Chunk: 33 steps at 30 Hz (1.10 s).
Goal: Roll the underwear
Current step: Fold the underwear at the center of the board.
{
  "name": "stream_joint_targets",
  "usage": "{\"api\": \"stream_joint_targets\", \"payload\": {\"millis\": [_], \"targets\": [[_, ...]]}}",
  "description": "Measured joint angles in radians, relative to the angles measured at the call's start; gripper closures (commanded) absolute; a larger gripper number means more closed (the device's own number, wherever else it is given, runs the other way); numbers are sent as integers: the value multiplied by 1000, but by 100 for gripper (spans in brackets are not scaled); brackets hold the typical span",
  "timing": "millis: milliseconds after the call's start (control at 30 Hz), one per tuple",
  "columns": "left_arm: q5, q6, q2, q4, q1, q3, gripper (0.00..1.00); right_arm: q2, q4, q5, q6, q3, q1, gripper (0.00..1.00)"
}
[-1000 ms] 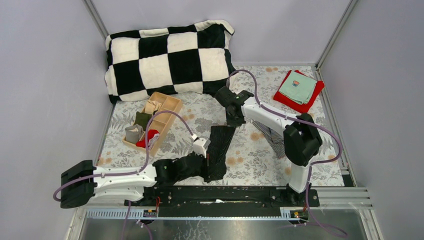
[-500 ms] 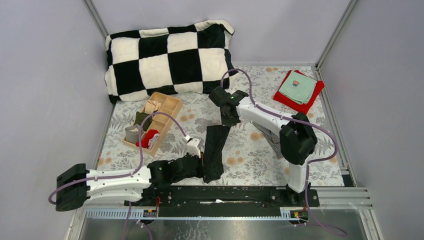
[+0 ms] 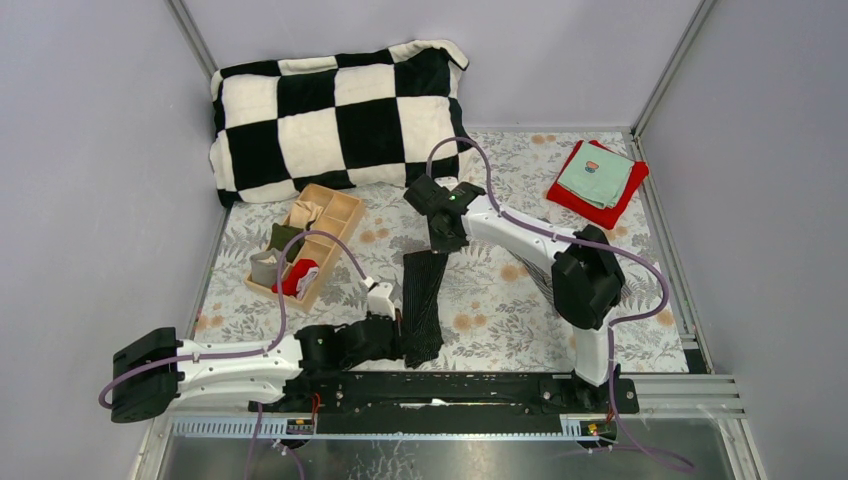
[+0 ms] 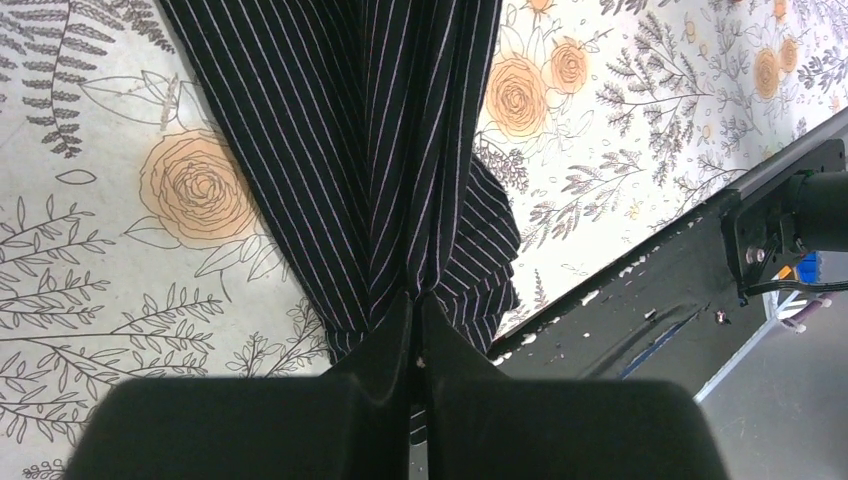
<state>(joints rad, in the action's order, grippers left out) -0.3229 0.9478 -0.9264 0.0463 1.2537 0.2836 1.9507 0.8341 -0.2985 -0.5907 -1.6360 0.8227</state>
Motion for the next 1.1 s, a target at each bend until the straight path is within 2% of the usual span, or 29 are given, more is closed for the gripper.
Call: {"api": "stream_joint_targets", "payload": {"millis": [300,700,1100], "targets": [[-3,24,-27,-19,0,-44,100,41,-2,5,0,-80,56,100],[2,68,-102,-143,0,-72,100,66,-10,35,-1,-102,64,100],[4,73,-125,-172,0,-72,100,76,-101,176,-7,-102,64,100]]}}
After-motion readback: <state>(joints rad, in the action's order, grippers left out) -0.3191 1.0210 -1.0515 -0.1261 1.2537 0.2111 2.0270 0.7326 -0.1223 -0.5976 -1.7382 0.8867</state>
